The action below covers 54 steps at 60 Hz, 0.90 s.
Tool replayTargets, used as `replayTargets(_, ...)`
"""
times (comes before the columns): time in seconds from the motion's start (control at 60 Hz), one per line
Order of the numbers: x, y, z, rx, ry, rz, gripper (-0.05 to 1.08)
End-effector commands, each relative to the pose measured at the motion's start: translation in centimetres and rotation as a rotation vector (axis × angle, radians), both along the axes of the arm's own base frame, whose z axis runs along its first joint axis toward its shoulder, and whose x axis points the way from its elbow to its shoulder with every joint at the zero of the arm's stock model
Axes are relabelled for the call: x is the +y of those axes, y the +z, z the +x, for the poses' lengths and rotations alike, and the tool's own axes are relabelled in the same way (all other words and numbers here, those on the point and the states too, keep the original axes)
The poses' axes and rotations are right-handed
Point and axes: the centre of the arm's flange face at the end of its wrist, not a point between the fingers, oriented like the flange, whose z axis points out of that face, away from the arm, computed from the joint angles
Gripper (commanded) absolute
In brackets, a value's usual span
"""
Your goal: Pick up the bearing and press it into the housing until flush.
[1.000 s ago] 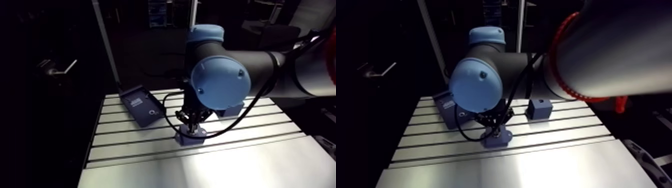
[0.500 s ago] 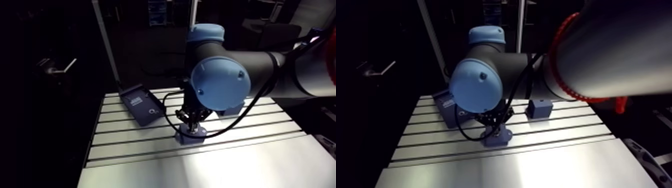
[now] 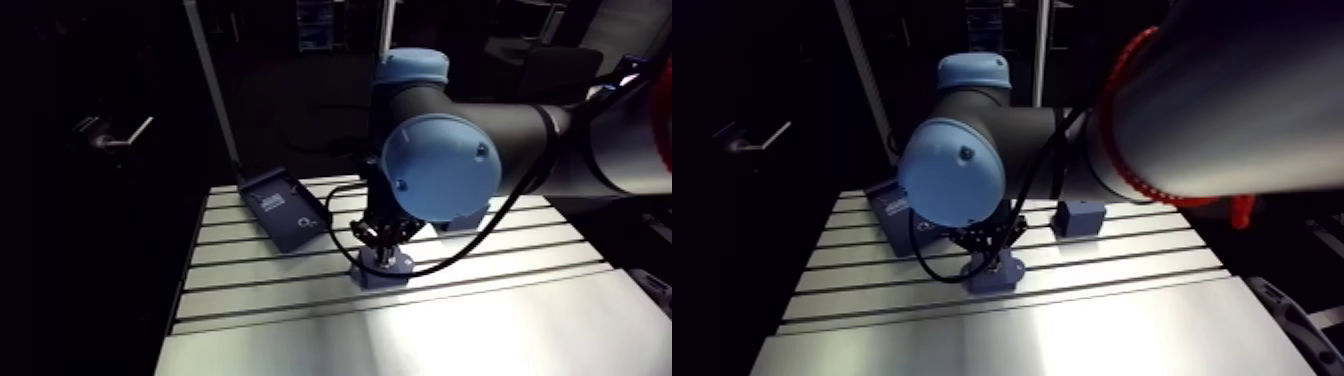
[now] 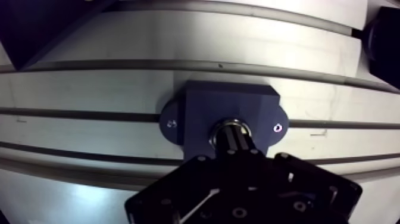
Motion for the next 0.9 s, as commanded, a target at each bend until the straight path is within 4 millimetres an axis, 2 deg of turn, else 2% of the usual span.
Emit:
replayTargets(0.017, 0.01, -0.01, 0.02, -0.001, 0.0, 0.001, 1.06)
replayTargets(0.9, 0.05, -0.41, 0.35, -0.01, -0.001, 0.002, 1.06)
